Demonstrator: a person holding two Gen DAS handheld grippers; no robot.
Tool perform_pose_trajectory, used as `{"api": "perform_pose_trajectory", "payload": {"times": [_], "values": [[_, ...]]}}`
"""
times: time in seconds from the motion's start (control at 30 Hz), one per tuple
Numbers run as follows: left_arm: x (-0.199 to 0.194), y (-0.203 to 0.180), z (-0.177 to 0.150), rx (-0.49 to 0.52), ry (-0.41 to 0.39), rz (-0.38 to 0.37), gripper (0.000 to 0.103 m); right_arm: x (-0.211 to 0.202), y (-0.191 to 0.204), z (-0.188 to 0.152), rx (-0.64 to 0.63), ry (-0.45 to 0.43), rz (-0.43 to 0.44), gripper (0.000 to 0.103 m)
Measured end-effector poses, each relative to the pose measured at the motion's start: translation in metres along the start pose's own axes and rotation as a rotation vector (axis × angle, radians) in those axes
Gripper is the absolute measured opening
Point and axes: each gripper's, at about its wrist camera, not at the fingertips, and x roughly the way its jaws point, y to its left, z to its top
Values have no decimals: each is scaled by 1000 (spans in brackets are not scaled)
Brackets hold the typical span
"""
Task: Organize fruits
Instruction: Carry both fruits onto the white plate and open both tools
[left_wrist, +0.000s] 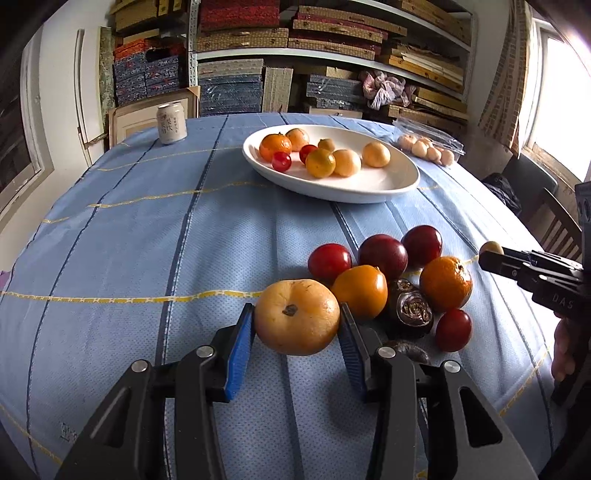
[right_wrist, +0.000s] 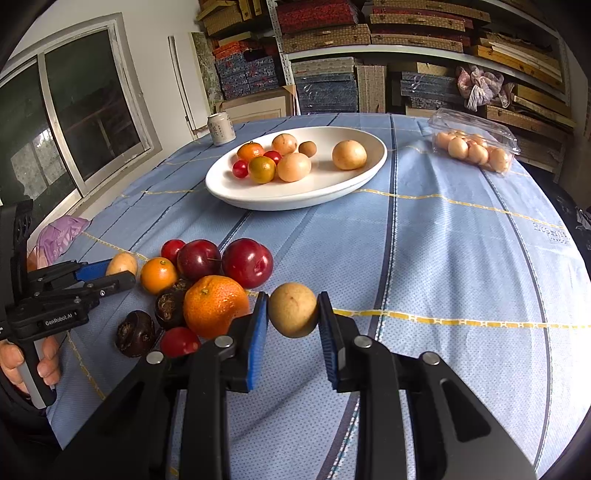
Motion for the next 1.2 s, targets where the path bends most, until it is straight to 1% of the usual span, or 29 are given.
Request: {"api": "perform_pose_trajectory", "payload": {"times": [0.33,0.6,0.83,0.9,1.07,1.2], "values": [[-13,-2,2,-11,-26,-6,45,-8,6,1,-17,-10,-4,26],[-31,-8,16,-9,-63,-9,45,-34,13,13,-38,-50,-8,26],[-53,-19,40,13,-109,-20,45,-65,15,33,-54,-91,-13,26],[-55,-20,47,11,-111,-35,45,-71,14,38,-53,-97,-14,26],[-53,-29,69,24,-115,-54,45,-80,9,55,-51,-106,-21,26],[-43,-34,89,30,-120,-59,45,-76,3,77,-36,-100,-7,26]]}}
